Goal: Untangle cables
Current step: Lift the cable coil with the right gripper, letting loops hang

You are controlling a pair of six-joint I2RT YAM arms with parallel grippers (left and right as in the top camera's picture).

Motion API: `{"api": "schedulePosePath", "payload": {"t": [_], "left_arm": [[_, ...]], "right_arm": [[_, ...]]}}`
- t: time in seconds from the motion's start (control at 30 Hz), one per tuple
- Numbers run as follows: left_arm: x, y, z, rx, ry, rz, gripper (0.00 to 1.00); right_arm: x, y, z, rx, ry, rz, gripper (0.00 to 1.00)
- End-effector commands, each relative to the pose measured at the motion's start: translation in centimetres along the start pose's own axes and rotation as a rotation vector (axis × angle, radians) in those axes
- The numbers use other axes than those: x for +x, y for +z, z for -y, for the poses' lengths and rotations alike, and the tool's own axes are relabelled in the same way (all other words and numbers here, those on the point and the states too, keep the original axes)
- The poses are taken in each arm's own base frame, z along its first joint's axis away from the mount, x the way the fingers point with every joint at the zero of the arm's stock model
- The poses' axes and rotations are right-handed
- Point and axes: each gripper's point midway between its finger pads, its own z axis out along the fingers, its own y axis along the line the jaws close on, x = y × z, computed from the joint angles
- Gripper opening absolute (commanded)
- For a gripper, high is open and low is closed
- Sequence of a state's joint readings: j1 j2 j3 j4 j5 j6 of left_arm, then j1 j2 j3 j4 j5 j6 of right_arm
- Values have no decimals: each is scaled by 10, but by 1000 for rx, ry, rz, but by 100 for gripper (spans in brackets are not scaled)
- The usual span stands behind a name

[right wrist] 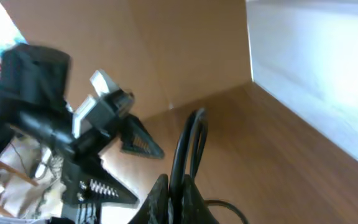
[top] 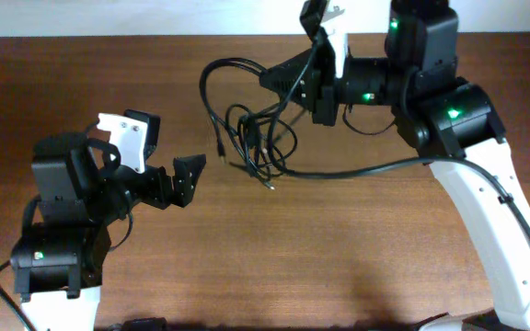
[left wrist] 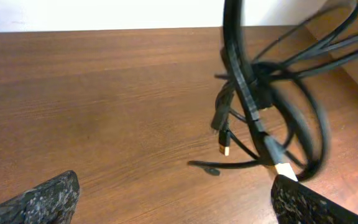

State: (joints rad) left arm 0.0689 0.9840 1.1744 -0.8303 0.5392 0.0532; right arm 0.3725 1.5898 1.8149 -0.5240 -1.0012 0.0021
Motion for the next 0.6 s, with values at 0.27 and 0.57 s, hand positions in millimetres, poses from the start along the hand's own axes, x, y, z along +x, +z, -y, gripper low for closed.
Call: {"api": "schedulePosePath", "payload": {"t": [0.27,0.57], "left_arm": [[-11,-13,64,382,-20,43,99],[-21,-17,71,427,23,88,96]], "right_arm": [[-48,1,-17,38,-99,138,4],[-76,25,-71,-94,-210,241,4]]}}
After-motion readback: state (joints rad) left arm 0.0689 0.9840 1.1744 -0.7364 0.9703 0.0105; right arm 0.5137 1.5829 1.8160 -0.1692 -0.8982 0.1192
